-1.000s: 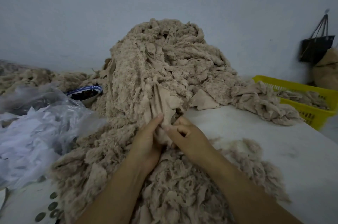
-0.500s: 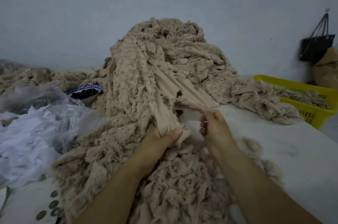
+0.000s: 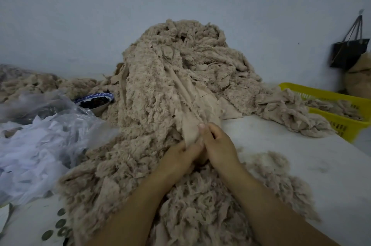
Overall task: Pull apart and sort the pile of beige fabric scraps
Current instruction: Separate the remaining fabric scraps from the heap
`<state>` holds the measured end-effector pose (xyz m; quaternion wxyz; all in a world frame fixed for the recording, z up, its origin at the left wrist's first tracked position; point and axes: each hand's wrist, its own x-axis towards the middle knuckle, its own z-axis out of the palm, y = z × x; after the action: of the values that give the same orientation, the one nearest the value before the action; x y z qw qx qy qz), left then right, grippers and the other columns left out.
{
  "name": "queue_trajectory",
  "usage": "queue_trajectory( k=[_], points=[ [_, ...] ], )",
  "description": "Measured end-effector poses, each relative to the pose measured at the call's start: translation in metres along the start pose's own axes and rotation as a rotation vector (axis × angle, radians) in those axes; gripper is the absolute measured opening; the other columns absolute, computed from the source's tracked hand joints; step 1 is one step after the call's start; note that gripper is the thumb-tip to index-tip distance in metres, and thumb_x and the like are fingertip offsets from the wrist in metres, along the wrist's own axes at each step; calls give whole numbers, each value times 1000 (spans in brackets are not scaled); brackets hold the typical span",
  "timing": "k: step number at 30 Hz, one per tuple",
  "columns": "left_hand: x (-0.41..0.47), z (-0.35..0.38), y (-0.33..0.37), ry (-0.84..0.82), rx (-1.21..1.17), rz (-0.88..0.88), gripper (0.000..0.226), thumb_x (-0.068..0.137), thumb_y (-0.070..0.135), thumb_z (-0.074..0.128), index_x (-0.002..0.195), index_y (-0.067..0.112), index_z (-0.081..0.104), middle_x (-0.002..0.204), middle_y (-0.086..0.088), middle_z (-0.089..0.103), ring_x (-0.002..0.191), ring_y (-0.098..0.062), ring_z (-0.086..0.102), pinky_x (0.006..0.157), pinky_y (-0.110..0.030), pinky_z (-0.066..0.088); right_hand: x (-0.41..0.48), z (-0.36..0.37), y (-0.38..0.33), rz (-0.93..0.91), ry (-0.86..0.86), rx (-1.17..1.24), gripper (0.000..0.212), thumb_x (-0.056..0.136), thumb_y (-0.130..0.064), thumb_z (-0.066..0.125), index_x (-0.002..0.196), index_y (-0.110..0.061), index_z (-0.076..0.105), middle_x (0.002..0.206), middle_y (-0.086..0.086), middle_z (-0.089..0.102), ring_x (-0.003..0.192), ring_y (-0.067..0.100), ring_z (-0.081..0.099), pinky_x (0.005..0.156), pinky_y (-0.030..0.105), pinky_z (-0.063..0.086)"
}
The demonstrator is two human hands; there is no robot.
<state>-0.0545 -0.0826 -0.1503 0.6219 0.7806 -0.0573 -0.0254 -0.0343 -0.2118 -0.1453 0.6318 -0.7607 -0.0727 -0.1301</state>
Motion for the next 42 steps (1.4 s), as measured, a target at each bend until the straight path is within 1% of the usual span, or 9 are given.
queue_trajectory(
  k=[3, 6, 19, 23, 25, 27, 30, 36, 42],
  points=[
    [7, -3, 7, 135, -272, -72, 31, 89, 64, 57, 83, 41, 77, 92, 15, 76, 93, -2, 71, 84, -25, 54, -6, 2, -4, -106, -114, -209, 36, 105, -38, 43, 74, -20, 52, 71, -7, 48, 59, -2, 46, 56, 12, 37],
    [20, -7, 24, 153, -399, -131, 34, 91, 49, 65, 74, 24, 79, 84, 1, 76, 78, -12, 72, 74, -26, 55, -11, 8, -6, -217, -307, -312, 43, 105, -32, 44, 64, -21, 37, 66, -5, 40, 55, 2, 38, 55, 20, 33],
    [77, -48, 44, 433, -899, -335, 51, 107, 19, 41, 62, 9, 61, 49, -4, 58, 43, -16, 54, 51, -22, 51, -5, -7, -2, -28, -265, 25, 49, 105, -34, 45, 56, -29, 42, 51, -11, 42, 51, 0, 39, 49, 19, 31],
    [80, -48, 42, 405, -954, -367, 40, 108, 20, 38, 75, 6, 58, 49, -6, 62, 53, -23, 59, 79, -34, 56, -2, -6, 0, 99, -285, 205, 48, 99, -42, 51, 100, 5, 58, 104, 33, 61, 75, 38, 59, 70, 40, 48],
    [79, -46, 45, 387, -943, -361, 40, 107, 23, 42, 75, 5, 58, 44, -6, 61, 47, -22, 61, 50, -31, 56, 0, -11, 4, 56, -303, 204, 43, 90, -49, 53, 76, -9, 58, 77, 14, 65, 65, 30, 48, 63, 29, 40],
    [74, -43, 43, 312, -904, -355, 38, 104, 28, 50, 78, 5, 65, 53, -7, 66, 54, -21, 63, 34, -26, 50, 1, -14, 8, -3, -351, 128, 37, 90, -47, 54, 62, -27, 39, 58, -8, 40, 56, 12, 37, 52, 21, 29],
    [61, -33, 40, 191, -924, -330, 31, 103, 22, 51, 86, 3, 69, 62, -5, 70, 46, -11, 62, 44, -21, 54, 4, -9, 17, -32, -396, -63, 36, 95, -42, 52, 66, -28, 37, 55, -15, 37, 49, 1, 33, 48, 15, 29],
    [45, -13, 30, 105, -1016, -284, 37, 104, 25, 48, 90, 0, 73, 79, -9, 74, 71, -14, 69, 85, -26, 55, -1, 4, 15, 72, -353, -113, 37, 80, -83, 44, 87, -48, 55, 80, -41, 59, 74, -20, 55, 60, 13, 40],
    [51, -7, 28, 104, -968, -347, 52, 107, 39, 38, 96, -2, 68, 83, -13, 76, 67, -17, 74, 56, -25, 60, 2, 4, 11, 48, -318, -97, 40, 100, -52, 45, 64, -42, 57, 59, -26, 57, 57, -7, 51, 56, 19, 39]
  ],
)
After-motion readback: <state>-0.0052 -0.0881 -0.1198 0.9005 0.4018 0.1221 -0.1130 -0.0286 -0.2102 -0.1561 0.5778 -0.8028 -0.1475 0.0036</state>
